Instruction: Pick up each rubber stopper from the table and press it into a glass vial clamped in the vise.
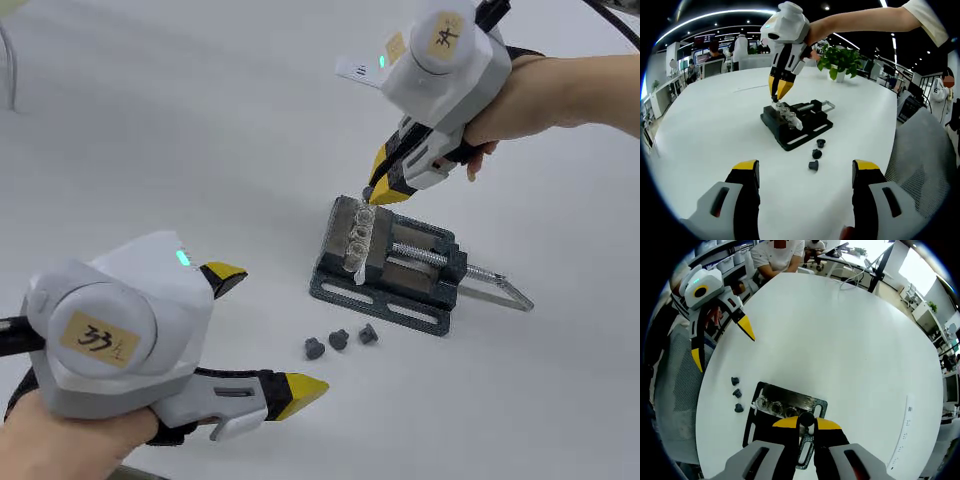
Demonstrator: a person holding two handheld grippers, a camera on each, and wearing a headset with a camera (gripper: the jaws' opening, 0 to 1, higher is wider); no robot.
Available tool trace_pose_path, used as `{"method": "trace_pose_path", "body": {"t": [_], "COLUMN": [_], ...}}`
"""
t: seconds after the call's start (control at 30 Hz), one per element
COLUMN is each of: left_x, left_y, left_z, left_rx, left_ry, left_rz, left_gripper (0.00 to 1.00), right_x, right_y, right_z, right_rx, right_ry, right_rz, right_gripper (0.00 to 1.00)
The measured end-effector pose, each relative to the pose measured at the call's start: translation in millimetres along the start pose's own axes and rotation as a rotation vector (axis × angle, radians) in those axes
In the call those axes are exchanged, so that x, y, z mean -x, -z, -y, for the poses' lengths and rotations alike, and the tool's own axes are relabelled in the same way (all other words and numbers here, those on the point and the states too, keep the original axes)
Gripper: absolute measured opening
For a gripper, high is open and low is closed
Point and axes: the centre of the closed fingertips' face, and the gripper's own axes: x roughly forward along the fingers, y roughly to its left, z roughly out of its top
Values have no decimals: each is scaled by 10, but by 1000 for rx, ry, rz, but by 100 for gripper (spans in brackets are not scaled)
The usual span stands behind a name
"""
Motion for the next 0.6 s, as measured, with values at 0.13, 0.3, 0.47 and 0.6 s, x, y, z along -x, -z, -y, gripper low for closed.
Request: {"method": "trace_pose_path", "body": {"t": [0.13, 0.3, 0.47, 0.6], "left_x": [-2, -14, -23, -26], "left_y": [-5, 2, 3, 14], "left_z": [10, 22, 50, 55], "left_rx": [2, 5, 6, 6], "left_ry": [1, 4, 11, 16], "left_rz": [0, -1, -3, -5], "left_gripper": [74, 74, 74, 74], "right_x": [9, 14, 15, 8], "right_y": [12, 9, 10, 17], "right_z": [-27, -47, -50, -33], "right_rx": [47, 44, -11, -91], "right_ry": [3, 15, 51, 81], "right_rz": [23, 47, 76, 97], "right_gripper": [5, 5, 5, 5]}}
